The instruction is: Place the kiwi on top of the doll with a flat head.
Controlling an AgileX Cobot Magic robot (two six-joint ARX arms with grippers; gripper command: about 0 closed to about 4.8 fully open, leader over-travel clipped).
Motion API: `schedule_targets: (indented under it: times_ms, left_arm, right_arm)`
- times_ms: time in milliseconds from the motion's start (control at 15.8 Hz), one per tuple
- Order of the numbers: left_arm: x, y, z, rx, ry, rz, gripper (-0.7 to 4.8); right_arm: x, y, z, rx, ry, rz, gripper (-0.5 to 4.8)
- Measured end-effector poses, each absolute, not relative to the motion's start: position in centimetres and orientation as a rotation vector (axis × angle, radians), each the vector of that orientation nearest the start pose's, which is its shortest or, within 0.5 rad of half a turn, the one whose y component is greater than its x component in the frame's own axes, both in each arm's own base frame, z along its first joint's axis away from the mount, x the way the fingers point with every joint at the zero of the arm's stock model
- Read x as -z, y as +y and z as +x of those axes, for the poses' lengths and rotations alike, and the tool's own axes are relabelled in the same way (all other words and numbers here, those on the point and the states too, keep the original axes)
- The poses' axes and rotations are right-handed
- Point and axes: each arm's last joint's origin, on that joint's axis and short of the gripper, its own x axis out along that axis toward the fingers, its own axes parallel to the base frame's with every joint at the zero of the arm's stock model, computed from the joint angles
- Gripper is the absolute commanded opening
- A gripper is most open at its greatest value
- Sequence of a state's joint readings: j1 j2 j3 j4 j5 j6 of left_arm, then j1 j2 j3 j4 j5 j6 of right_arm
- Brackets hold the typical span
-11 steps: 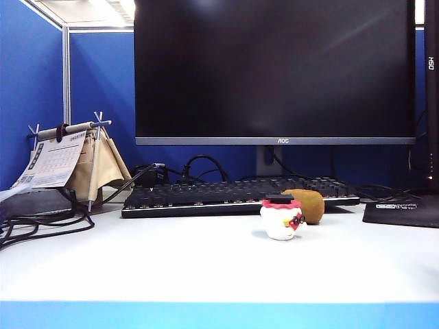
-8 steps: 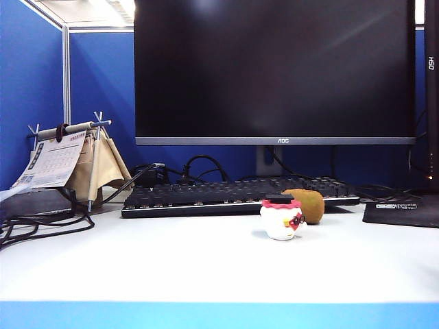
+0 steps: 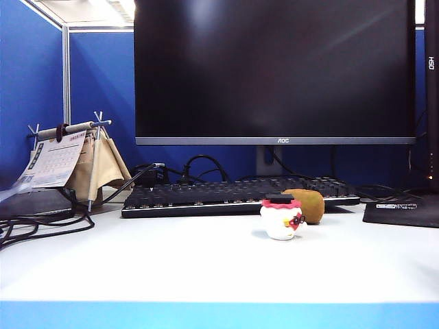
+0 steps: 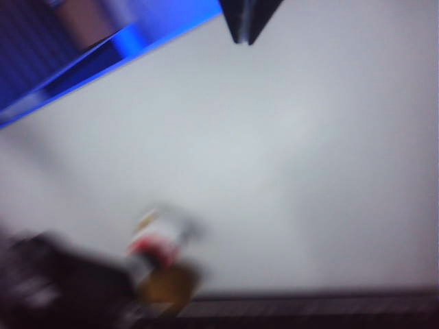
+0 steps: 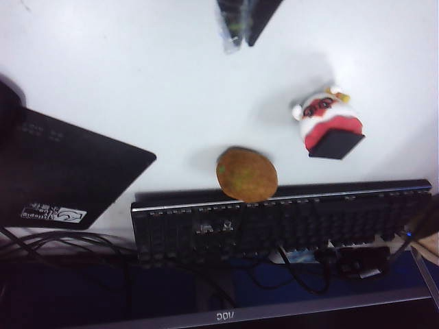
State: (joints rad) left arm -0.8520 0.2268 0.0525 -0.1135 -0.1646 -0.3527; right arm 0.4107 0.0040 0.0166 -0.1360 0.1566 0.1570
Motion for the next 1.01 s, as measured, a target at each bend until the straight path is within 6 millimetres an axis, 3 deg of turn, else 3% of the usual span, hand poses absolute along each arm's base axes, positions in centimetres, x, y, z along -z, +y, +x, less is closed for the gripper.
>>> schedule_targets:
  times_ms: [127, 253, 317, 380, 507, 633, 697, 823, 886, 950, 1013]
  left_arm:
    - [-17.4, -7.9, 7.4, 0.689, 0.274, -0.251, 0.82]
    - [-20.3, -7.8, 7.3, 0.711, 0.189, -0.185, 3.01]
    - [-21.3, -7.8, 7.3, 0.709, 0.214, -0.117, 3.74]
    - [-21.8, -7.8, 7.3, 0.704, 0.243, -0.089, 4.10]
    - [-23.2, -8.3, 7.7, 0.708, 0.280, -0.056, 4.13]
    - [-24.0, -9.5, 8.6, 0.741, 0.339, -0.026, 4.13]
    - [-23.8, -10.0, 9.0, 0.760, 0.376, -0.012, 4.14]
    - [-23.1, -10.7, 9.4, 0.792, 0.440, 0.010, 4.14]
    - [-23.1, -10.8, 9.5, 0.808, 0.441, 0.007, 4.14]
    - [-23.3, -10.9, 9.5, 0.819, 0.428, -0.001, 4.17]
    - [-23.4, -10.9, 9.4, 0.828, 0.421, -0.006, 4.40]
  right_arm:
    - [-15.8, 3.5, 9.0, -0.260, 0.110, 0.131, 0.00]
    - [-17.2, 3.7, 9.0, -0.341, -0.028, 0.175, 0.01]
    - [-19.2, 3.5, 8.7, -0.351, -0.160, 0.233, 0.22]
    - [-20.8, 3.3, 8.4, -0.327, -0.213, 0.256, 0.62]
    - [-24.2, 3.1, 8.3, -0.288, -0.241, 0.265, 1.30]
    - [-28.9, 4.0, 10.5, -0.320, -0.163, 0.171, 1.87]
    - [-30.7, 4.5, 11.6, -0.341, -0.139, 0.133, 1.90]
    - [-36.9, 5.3, 15.5, -0.424, -0.114, 0.028, 1.90]
    - [-38.9, 5.2, 17.5, -0.489, -0.044, -0.031, 1.90]
    - [-40.3, 4.8, 19.7, -0.560, 0.038, -0.062, 2.24]
    - [-42.2, 3.5, 23.8, -0.732, 0.214, -0.031, 2.47]
